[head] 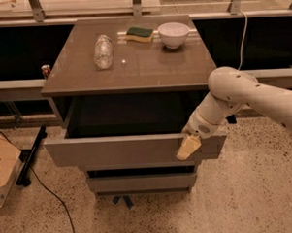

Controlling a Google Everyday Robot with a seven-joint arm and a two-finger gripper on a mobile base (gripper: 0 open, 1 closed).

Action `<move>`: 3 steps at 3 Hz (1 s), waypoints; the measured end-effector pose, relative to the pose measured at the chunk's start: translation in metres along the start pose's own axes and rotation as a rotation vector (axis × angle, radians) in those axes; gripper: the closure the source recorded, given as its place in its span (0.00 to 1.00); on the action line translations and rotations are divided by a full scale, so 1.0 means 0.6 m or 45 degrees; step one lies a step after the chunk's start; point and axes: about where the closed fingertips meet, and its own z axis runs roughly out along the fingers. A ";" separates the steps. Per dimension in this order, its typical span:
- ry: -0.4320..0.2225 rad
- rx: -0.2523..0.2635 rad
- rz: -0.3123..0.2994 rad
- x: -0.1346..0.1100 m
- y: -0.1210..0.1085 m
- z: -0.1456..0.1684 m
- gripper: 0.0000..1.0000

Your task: Open top drawer

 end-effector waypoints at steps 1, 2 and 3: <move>0.000 0.000 0.000 0.000 0.000 -0.001 0.65; 0.022 -0.006 0.045 0.022 0.047 -0.011 0.88; 0.022 -0.007 0.058 0.027 0.054 -0.010 0.83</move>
Offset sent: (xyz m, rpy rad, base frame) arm -0.1317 -0.0249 0.0256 -0.0663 0.0943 -0.1215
